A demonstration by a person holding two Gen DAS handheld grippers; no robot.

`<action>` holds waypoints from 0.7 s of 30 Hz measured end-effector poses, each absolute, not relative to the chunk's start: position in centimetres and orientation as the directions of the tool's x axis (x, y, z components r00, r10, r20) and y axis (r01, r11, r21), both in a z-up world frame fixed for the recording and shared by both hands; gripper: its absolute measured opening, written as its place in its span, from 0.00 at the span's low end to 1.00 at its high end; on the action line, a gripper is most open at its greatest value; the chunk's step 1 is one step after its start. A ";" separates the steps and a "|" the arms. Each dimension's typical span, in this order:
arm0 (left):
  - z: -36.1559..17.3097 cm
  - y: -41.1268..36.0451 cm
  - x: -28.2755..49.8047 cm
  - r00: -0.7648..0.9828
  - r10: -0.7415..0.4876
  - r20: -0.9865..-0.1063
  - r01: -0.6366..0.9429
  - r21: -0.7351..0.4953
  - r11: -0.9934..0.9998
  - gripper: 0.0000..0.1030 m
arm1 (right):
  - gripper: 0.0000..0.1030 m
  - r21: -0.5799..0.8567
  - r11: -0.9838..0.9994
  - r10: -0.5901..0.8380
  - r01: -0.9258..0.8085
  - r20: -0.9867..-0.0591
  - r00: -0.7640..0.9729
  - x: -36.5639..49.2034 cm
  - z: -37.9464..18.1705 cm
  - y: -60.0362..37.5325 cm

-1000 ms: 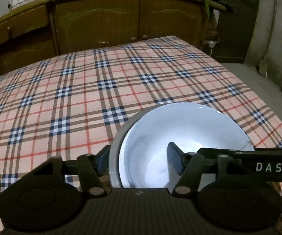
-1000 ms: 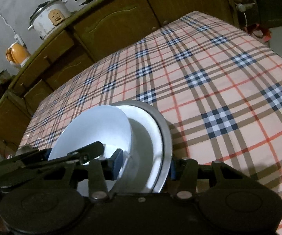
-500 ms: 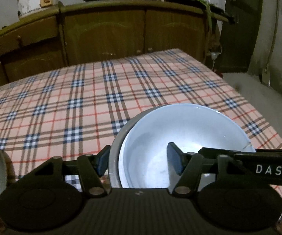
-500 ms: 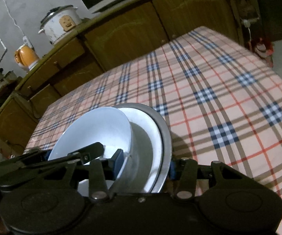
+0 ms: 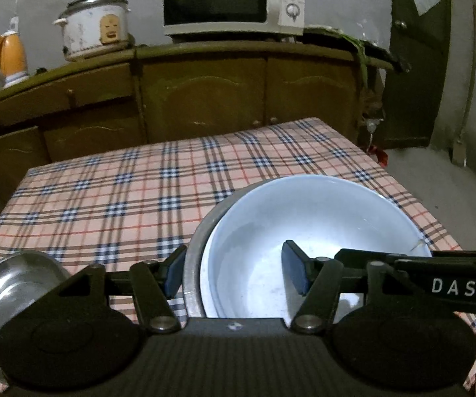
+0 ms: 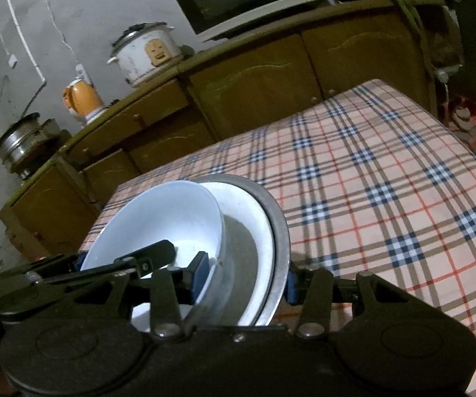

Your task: Organize plates and bowls

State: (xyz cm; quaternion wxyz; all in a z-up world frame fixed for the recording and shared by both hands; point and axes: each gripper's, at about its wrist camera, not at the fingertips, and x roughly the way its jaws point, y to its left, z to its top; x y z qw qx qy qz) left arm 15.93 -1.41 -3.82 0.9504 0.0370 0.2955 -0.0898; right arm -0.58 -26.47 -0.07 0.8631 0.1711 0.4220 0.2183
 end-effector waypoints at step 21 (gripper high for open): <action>-1.6 4.3 11.9 0.848 -0.050 -0.527 0.067 0.013 0.998 0.61 | 0.53 0.482 0.798 0.602 -0.361 -0.615 0.510 -4.0 3.2 -20.1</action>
